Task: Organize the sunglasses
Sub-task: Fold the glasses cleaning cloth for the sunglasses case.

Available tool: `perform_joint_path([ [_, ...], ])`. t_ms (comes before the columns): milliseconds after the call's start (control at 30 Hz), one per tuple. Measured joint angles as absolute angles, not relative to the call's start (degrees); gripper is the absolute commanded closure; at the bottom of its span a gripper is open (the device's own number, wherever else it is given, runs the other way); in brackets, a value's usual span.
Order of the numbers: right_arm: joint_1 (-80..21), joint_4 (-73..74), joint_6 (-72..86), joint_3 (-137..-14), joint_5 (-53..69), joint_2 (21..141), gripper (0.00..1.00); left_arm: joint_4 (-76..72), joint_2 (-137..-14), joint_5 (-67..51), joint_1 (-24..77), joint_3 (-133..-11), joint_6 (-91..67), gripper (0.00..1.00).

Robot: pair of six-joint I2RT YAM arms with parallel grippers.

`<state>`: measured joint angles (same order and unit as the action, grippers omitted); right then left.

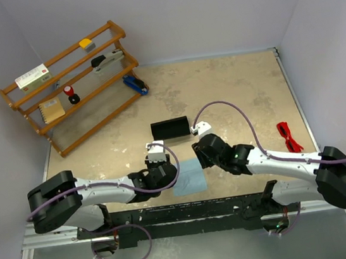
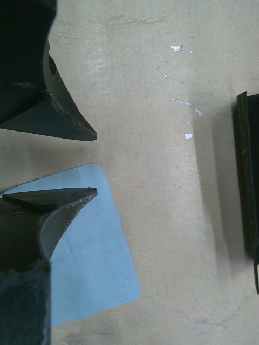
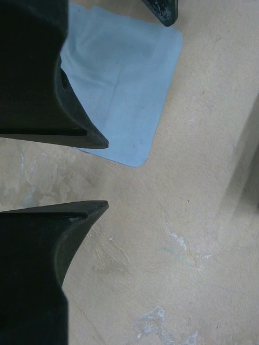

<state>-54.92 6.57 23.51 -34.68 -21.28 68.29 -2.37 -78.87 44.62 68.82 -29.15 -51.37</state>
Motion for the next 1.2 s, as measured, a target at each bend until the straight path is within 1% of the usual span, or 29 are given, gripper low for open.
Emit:
perform_joint_path([
  [600,-54.3,6.52,23.64,-34.68,-19.9,68.38,0.53,-5.78,-84.16,42.17,68.82,-29.28,-49.95,0.64],
  [633,-54.3,6.52,23.66,-34.68,-19.92,68.38,0.53,-6.07,-84.36,42.17,68.82,-29.34,-49.89,0.65],
  [700,-54.3,6.5,23.79,-34.68,-19.9,68.38,0.53,-6.59,-84.77,42.15,68.82,-29.52,-49.87,0.71],
  [867,-54.24,6.52,23.83,-34.68,-19.9,68.38,0.53,-7.49,-85.47,42.02,68.82,-29.78,-49.84,0.73],
  [967,-54.22,6.52,23.83,-34.68,-19.88,68.38,0.53,-7.79,-85.49,41.67,68.82,-29.78,-49.87,0.77],
  [1100,-54.19,6.52,23.97,-34.68,-19.81,68.38,0.53,-7.84,-85.49,41.45,68.82,-29.78,-49.93,0.87],
  [1200,-54.19,6.52,24.01,-34.68,-19.81,68.38,0.53,-7.77,-85.49,41.28,68.82,-29.78,-49.93,0.87],
])
